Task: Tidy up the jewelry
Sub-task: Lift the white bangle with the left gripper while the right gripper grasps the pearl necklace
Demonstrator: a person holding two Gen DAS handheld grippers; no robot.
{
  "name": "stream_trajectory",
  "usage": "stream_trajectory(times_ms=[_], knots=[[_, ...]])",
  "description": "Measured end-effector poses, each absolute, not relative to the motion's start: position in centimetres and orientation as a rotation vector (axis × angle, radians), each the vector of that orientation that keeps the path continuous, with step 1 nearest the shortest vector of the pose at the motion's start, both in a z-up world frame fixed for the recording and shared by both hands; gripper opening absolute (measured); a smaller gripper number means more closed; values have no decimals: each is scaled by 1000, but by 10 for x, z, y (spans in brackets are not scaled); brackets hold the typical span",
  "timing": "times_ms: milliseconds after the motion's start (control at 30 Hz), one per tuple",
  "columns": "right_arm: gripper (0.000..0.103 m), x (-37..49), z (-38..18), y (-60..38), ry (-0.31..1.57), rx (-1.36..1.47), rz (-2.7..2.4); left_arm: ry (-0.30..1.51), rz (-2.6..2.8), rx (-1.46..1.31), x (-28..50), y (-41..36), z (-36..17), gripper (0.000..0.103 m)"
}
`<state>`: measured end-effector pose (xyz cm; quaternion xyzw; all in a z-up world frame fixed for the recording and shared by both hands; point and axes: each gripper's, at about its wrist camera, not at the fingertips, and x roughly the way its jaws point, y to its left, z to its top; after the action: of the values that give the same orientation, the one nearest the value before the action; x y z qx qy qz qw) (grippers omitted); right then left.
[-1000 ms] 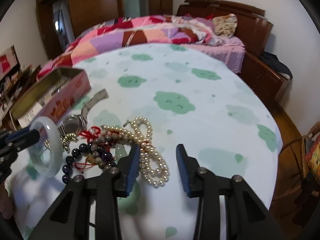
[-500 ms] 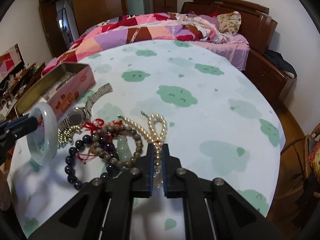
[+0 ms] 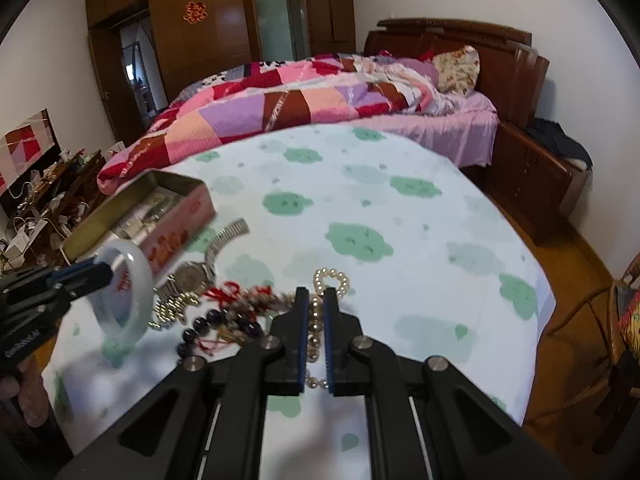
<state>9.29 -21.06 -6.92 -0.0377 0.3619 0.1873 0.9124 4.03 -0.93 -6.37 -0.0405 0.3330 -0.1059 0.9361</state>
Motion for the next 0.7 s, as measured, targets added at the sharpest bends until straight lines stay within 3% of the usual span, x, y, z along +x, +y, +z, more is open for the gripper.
stream_trajectory(times_ms=[700], knots=[[8, 98, -21, -155, 638, -154, 479, 634, -143, -106, 49, 33, -29, 10]])
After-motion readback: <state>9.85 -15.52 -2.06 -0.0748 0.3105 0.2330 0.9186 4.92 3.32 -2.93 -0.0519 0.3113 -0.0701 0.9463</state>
